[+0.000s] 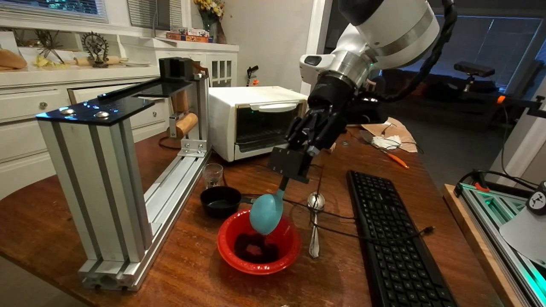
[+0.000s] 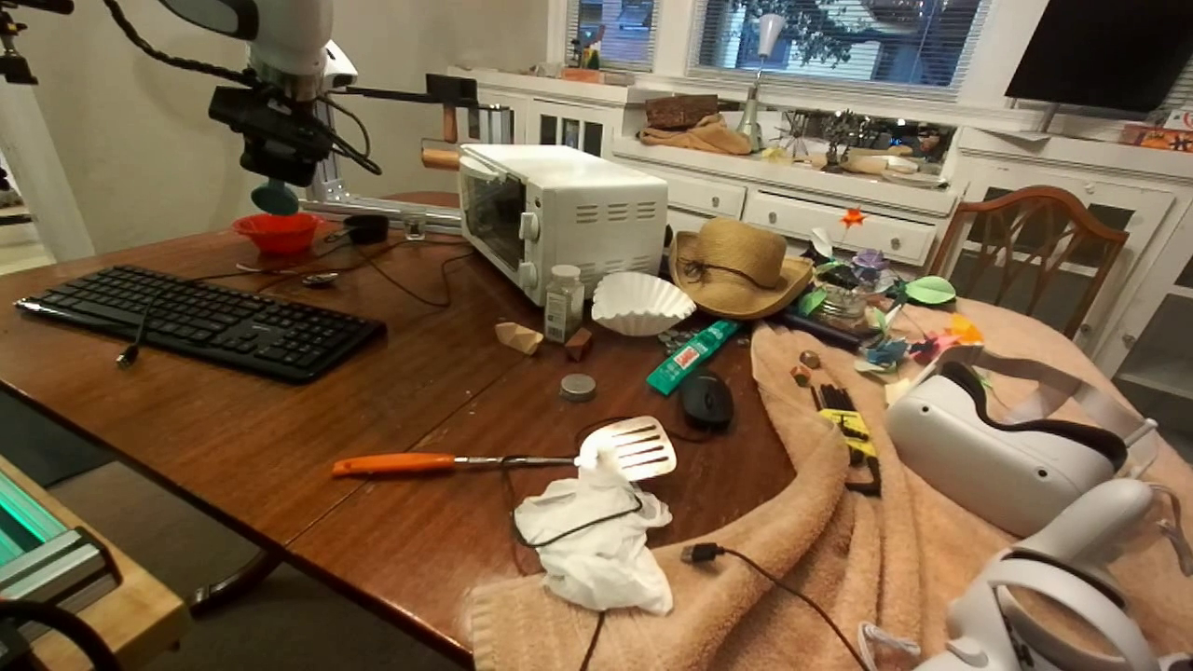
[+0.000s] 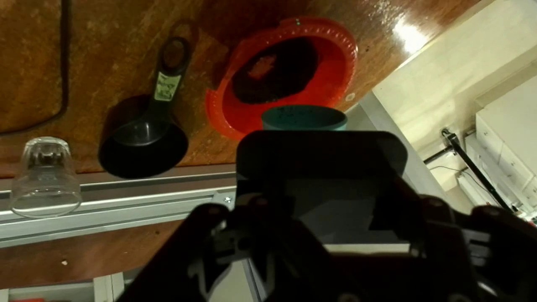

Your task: Pick up the blue scooper from the rack on the left and use it to stir the contents of the red bowl

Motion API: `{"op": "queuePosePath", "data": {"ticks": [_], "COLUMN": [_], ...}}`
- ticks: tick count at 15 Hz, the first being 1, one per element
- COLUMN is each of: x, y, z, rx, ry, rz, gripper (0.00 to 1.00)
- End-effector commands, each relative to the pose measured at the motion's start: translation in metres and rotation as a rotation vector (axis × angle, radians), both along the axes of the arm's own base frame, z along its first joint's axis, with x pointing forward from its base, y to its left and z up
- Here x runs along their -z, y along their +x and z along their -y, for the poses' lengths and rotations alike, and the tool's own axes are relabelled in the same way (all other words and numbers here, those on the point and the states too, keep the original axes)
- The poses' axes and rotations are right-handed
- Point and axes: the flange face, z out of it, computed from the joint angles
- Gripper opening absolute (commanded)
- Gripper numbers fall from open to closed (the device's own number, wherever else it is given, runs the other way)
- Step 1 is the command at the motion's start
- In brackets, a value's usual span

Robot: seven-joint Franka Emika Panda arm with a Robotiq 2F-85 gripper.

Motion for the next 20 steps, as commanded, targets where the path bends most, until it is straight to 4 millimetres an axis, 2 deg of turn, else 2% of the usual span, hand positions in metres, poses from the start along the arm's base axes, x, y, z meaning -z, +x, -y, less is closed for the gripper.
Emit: {"op": "queuePosePath", "data": {"ticks": [1, 3, 5, 6, 7, 9, 10, 11, 13, 15, 16, 17, 18, 20], "x": [-0.015, 0.005, -0.011, -0.010, 0.001, -0.013, -0.013, -0.002, -0.013, -0.002, -0.014, -0.014, -0.002, -0.005], "y": [0.001, -0.002, 0.000, -0.001, -0.005, -0.001, 0.000, -0.003, -0.001, -0.005, -0.001, -0.002, -0.003, -0.003], "z": [-0.008, -0.005, -0.013, -0.016, -0.013, -0.020, -0.020, -0.018, -0.022, -0.018, -0.021, -0.022, -0.019, -0.018], "rx": [0.058, 0.050, 0.045, 0.052, 0.057, 0.047, 0.061, 0.066, 0.063, 0.063, 0.079, 0.082, 0.099, 0.105], "ry": [0.010, -0.069, -0.001, 0.003, -0.062, 0.008, -0.010, -0.069, -0.006, -0.097, 0.004, 0.003, -0.072, -0.079], "rz": [0.121, 0.011, 0.101, 0.079, 0.020, 0.080, 0.086, 0.010, 0.067, 0.031, 0.084, 0.081, 0.015, 0.000], "gripper": [0.35, 0.35, 0.35, 0.35, 0.35, 0.35, 0.35, 0.35, 0.35, 0.35, 0.35, 0.35, 0.35, 0.35]}}
